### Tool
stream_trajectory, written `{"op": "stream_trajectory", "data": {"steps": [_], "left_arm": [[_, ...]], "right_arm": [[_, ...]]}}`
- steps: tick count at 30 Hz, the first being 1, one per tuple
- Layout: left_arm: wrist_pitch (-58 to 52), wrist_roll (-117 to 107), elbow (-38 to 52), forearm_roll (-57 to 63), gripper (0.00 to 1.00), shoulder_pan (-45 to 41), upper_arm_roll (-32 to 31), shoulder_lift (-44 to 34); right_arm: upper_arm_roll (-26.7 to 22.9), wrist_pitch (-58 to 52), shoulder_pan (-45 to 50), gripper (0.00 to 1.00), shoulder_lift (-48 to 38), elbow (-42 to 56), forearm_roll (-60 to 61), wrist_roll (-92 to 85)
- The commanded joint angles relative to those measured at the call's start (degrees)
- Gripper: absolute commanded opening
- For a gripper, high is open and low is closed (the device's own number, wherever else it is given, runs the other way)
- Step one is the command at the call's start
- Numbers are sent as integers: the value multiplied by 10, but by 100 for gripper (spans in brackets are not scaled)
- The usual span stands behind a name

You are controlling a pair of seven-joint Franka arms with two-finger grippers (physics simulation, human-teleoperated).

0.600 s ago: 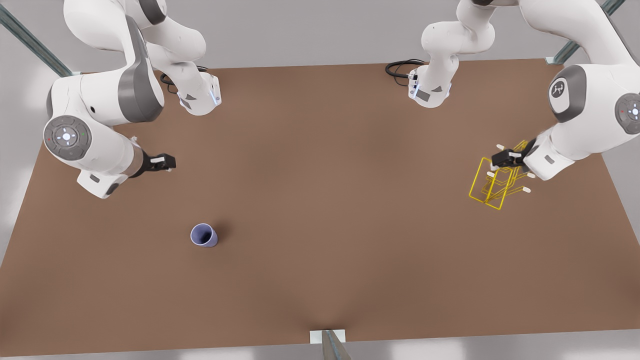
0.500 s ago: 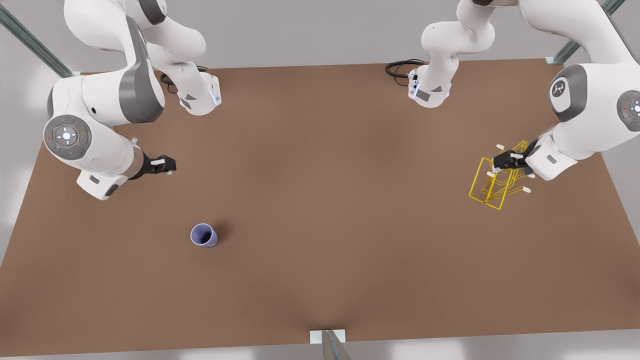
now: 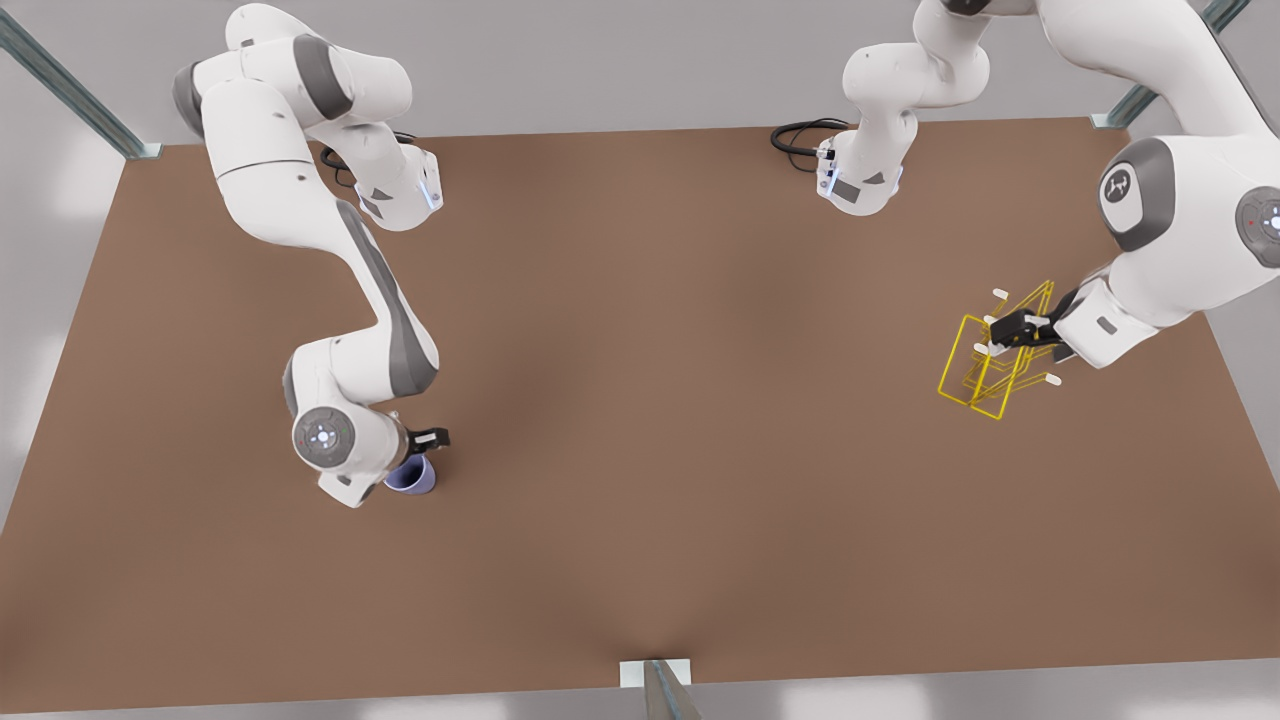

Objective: Place the cup on the cup holder

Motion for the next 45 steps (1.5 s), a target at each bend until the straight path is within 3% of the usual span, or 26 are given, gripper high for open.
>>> {"op": "stream_trajectory", "data": {"steps": [1,11,34,35,36,37,41,45], "left_arm": [[2,11,0,0,100,0,0,0],[2,12,-1,1,100,1,1,5],[-2,11,0,0,100,2,2,13],[-2,11,0,0,100,2,2,14],[-1,12,0,0,100,2,2,15],[-1,12,0,0,100,2,2,15],[-2,11,0,0,100,2,2,15],[-1,11,0,0,100,2,2,16]], "right_arm": [[0,78,3,100,-1,-4,7,8],[-10,100,10,100,6,-63,7,8],[-24,115,19,100,58,-71,6,9],[-24,112,20,87,58,-67,6,3],[-24,112,19,59,58,-67,4,-2],[-25,112,19,47,58,-67,2,-4],[-34,112,19,34,62,-67,1,-23],[-34,110,19,32,61,-63,4,-23]]}}
